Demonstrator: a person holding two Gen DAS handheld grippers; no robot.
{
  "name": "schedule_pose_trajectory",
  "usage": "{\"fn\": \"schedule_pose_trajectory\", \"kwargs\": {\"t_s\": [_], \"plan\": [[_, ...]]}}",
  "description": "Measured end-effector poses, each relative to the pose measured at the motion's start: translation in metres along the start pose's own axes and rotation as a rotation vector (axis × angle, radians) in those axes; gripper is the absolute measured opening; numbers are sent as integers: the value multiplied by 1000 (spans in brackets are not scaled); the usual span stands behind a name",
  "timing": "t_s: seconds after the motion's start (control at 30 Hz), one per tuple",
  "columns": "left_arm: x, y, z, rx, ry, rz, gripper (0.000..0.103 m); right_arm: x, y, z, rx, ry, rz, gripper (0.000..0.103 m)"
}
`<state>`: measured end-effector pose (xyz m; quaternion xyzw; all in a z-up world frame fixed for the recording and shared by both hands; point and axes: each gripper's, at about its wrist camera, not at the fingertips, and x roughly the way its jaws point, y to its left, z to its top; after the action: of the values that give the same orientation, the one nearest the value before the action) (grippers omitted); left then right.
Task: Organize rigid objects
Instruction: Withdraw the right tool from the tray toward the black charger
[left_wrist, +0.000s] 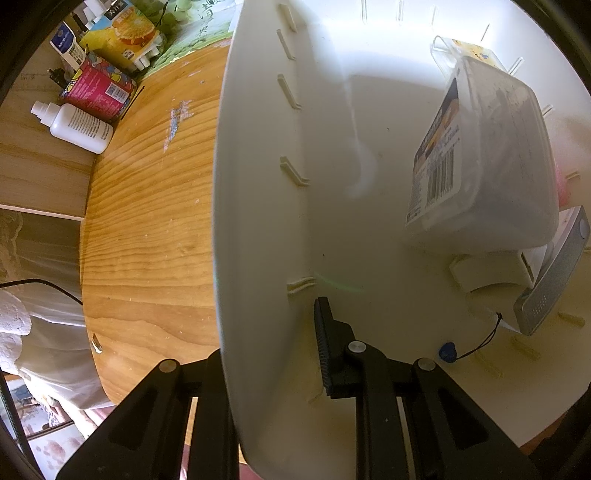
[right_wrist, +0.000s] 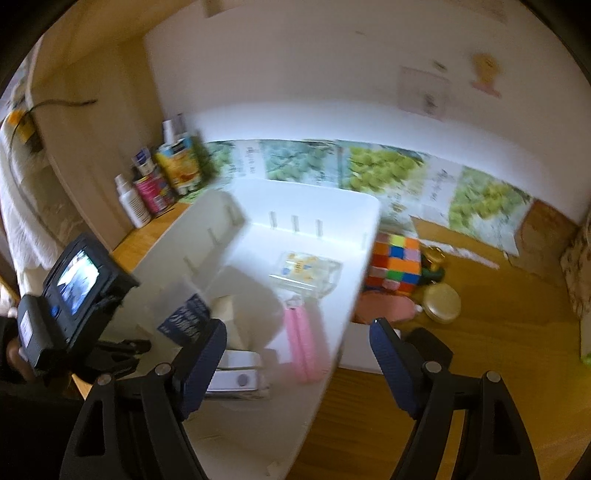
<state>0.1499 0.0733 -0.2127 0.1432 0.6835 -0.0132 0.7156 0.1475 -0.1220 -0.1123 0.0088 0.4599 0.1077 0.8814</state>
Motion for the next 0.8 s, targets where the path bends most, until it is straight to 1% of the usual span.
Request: {"fn": "schedule_pose_trajectory", "kwargs": {"t_s": [0.27,0.4,0.57,0.8], "plan": [[2,0,5,-11,15,3,21,9,-58,-8,208,35,-26,82],[5,2,8,-22,23,3,21,16,-83,-14,281,62,-48,82],[9,7,14,-41,37,-1,21,24,-108,-24,331,96,-82,82],[15,16,20,-69,51,0,22,37,-134,-35,344,138,-121,82]]}}
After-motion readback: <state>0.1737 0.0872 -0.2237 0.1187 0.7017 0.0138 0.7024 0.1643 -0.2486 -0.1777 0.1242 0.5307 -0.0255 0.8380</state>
